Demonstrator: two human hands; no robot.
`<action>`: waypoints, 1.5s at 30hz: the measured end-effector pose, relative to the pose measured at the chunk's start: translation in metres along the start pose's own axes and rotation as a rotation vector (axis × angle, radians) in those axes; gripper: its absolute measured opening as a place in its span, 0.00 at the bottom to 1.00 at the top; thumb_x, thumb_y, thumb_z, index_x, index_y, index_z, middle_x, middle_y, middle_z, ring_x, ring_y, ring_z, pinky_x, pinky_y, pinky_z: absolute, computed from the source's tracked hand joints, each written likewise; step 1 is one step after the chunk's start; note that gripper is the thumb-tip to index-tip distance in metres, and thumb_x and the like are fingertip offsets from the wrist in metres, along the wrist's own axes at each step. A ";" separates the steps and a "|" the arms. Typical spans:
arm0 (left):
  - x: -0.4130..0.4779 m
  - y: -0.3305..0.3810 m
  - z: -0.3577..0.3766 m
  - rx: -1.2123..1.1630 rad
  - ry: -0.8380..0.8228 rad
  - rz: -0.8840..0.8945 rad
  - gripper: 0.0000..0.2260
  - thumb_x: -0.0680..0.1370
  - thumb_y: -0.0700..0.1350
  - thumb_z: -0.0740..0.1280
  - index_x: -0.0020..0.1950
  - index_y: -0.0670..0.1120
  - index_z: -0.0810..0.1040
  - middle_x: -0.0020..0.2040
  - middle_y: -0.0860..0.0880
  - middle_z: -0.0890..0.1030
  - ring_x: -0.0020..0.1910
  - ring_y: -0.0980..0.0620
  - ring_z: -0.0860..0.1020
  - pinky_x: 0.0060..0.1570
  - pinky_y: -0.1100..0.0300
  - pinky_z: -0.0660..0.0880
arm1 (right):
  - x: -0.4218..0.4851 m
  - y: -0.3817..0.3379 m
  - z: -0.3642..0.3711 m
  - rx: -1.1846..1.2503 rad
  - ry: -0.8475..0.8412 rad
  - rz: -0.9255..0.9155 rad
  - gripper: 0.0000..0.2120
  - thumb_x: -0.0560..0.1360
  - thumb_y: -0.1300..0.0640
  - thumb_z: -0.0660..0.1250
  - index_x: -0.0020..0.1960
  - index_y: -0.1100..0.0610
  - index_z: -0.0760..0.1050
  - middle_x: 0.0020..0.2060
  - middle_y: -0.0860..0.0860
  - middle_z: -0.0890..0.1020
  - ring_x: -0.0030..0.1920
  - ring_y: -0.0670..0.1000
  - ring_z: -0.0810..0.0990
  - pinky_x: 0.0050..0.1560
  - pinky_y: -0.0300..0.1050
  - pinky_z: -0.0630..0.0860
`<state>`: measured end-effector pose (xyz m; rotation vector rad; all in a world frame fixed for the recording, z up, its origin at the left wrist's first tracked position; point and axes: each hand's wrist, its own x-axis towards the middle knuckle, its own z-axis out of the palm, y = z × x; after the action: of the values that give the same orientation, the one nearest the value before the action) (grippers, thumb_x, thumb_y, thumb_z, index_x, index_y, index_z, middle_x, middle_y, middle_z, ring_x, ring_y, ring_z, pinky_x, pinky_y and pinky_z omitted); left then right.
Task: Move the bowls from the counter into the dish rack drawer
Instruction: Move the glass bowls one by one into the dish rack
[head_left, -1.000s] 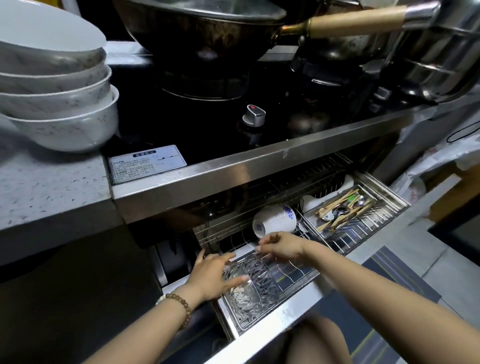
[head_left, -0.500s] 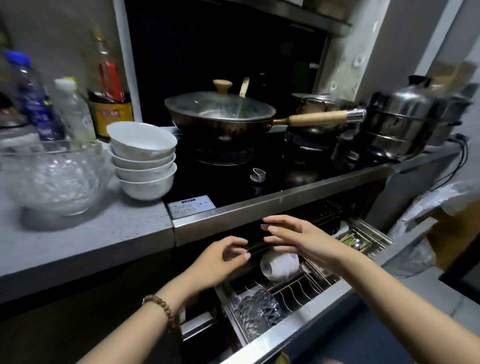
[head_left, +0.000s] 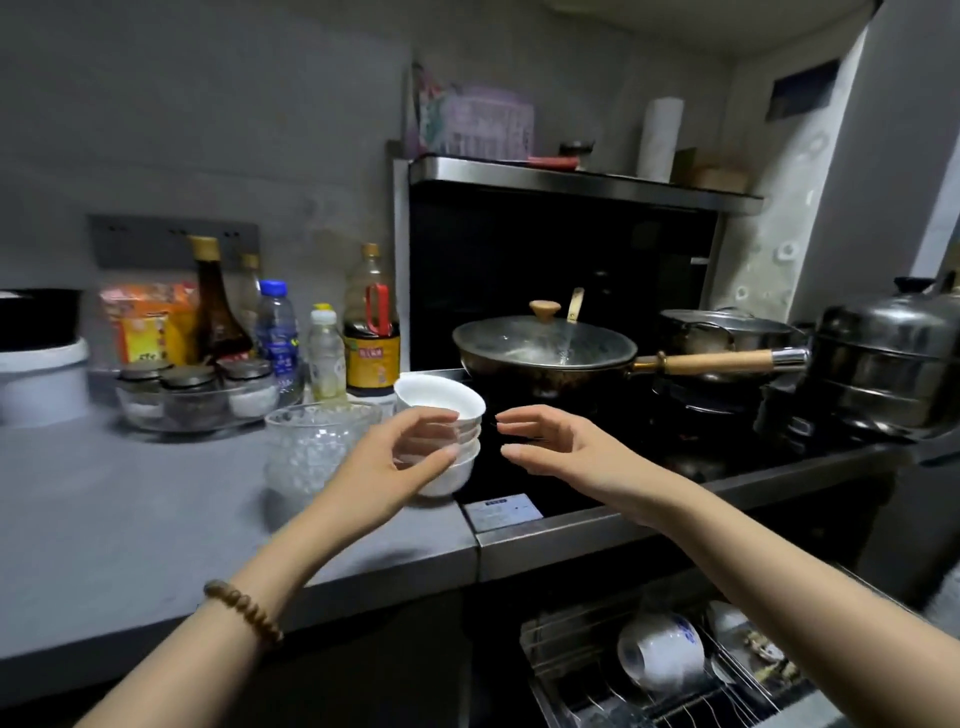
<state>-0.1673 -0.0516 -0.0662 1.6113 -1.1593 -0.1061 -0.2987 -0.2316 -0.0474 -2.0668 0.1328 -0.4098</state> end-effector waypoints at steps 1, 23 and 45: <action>0.000 -0.001 -0.012 0.021 0.029 0.005 0.12 0.75 0.43 0.69 0.57 0.53 0.77 0.53 0.54 0.83 0.53 0.61 0.80 0.53 0.66 0.75 | 0.009 -0.006 0.006 -0.014 -0.015 -0.017 0.20 0.73 0.54 0.69 0.64 0.52 0.73 0.61 0.48 0.78 0.62 0.42 0.76 0.62 0.42 0.74; 0.002 -0.104 -0.108 0.071 0.274 -0.292 0.28 0.66 0.64 0.68 0.64 0.58 0.71 0.66 0.51 0.72 0.66 0.51 0.69 0.60 0.56 0.70 | 0.132 -0.030 0.121 -0.376 -0.170 -0.208 0.15 0.74 0.49 0.67 0.59 0.53 0.78 0.59 0.46 0.80 0.60 0.42 0.76 0.63 0.37 0.68; 0.016 -0.049 -0.105 -0.141 0.393 -0.090 0.40 0.62 0.70 0.68 0.70 0.61 0.60 0.73 0.54 0.64 0.64 0.54 0.71 0.64 0.52 0.71 | 0.119 -0.068 0.098 -0.081 -0.048 -0.393 0.11 0.73 0.52 0.69 0.51 0.57 0.82 0.47 0.48 0.85 0.51 0.43 0.82 0.55 0.37 0.76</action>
<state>-0.0663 0.0064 -0.0554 1.4774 -0.7602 0.0684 -0.1589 -0.1476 -0.0062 -2.1819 -0.2950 -0.5999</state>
